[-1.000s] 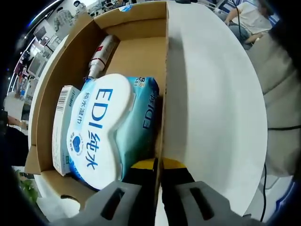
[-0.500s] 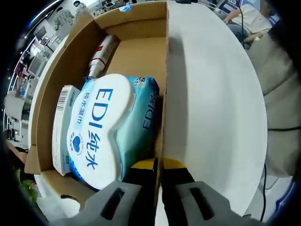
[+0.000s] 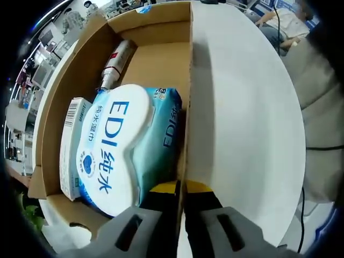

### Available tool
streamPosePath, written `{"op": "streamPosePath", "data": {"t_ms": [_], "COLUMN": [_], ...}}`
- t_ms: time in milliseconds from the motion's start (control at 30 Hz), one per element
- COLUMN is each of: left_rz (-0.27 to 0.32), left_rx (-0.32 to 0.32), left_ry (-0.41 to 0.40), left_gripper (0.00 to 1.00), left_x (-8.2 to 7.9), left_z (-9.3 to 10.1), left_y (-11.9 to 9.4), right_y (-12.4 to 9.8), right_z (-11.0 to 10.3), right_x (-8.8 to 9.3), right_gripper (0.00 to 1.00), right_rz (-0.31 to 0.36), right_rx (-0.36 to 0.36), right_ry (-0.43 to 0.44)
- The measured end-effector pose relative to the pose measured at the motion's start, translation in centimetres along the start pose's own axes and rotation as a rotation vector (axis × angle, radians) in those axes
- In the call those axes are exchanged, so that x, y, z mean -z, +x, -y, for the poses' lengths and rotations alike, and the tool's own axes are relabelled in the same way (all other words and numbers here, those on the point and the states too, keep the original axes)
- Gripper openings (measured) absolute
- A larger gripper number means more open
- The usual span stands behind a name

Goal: Operate the shoe box by opening the lid, removing the specified soft item, and placing it in the target area until the item is outside and the box remains undamaged.

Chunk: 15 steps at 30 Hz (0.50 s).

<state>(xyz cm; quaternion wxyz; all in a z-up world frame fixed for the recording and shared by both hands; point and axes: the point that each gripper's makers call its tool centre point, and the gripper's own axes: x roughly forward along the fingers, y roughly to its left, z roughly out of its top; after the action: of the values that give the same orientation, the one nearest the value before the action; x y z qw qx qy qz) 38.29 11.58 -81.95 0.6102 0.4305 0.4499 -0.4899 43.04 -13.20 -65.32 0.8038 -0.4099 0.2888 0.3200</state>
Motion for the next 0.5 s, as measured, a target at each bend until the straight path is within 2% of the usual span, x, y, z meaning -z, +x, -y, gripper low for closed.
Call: {"op": "streamPosePath", "data": {"t_ms": [267,400,500], "left_rz": [0.000,0.003,0.001], "left_rx": [0.002,-0.004,0.000], "left_ry": [-0.003,0.008,-0.002], "left_gripper": [0.01,0.01,0.01], "left_x": [0.0,0.0,0.0], "left_z": [0.0,0.1,0.0], "left_y": [-0.1,-0.1,0.0], "right_y": [0.6,0.8,0.9], "right_z": [-0.7,-0.7,-0.4], "right_x": [-0.3,-1.7,-2.7], "right_gripper": [0.36,0.37,0.37], "right_rz": [-0.005,0.037,0.058], "right_rx": [-0.028,-0.038,-0.020], "right_ry": [-0.012,0.006,-0.013]}}
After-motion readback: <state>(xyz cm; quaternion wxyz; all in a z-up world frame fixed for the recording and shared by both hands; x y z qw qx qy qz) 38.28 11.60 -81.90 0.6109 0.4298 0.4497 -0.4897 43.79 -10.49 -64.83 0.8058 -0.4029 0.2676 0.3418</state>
